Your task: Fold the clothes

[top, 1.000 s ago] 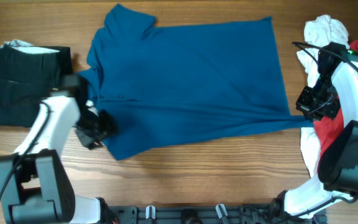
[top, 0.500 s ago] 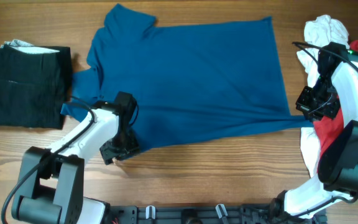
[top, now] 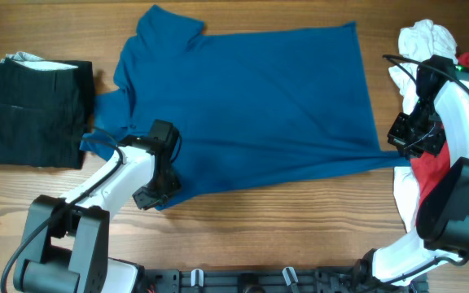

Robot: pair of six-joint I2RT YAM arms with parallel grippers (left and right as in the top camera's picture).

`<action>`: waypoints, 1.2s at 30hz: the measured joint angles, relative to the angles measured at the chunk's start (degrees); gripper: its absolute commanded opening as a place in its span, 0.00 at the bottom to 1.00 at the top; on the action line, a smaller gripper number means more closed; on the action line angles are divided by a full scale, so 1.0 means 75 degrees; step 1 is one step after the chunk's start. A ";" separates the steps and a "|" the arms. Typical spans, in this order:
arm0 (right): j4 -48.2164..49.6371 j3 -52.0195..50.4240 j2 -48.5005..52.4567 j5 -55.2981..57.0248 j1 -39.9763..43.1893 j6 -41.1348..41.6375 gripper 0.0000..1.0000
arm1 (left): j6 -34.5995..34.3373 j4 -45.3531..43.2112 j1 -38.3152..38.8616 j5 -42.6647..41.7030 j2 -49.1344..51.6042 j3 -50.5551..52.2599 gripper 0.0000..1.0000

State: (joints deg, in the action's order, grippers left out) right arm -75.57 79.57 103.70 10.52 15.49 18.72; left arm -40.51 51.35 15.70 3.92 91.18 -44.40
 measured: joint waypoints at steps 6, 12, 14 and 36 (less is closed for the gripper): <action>-0.0020 0.0000 0.0000 -0.0003 0.0000 -0.0006 0.04 | 0.0163 0.0259 0.0000 -0.0108 -0.0146 0.0017 0.04; -0.0201 0.0000 0.0000 -0.0192 0.0000 -0.0122 0.04 | 0.0536 0.0895 -0.0551 -0.0289 -0.2250 0.0020 0.04; -0.0204 0.0000 -0.0009 -0.0405 0.0000 -0.0289 0.05 | 0.0699 0.0895 -0.1003 -0.0481 -0.3133 0.0020 0.04; -0.0877 -0.0006 -0.1816 -0.1099 0.0000 -0.0822 0.04 | 0.1973 0.0478 -0.3736 -0.3200 -0.5718 -0.0175 0.04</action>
State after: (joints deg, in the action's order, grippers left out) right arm -82.15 79.53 90.08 2.28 15.49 12.56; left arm -25.71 54.94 -12.32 -20.08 48.29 -45.71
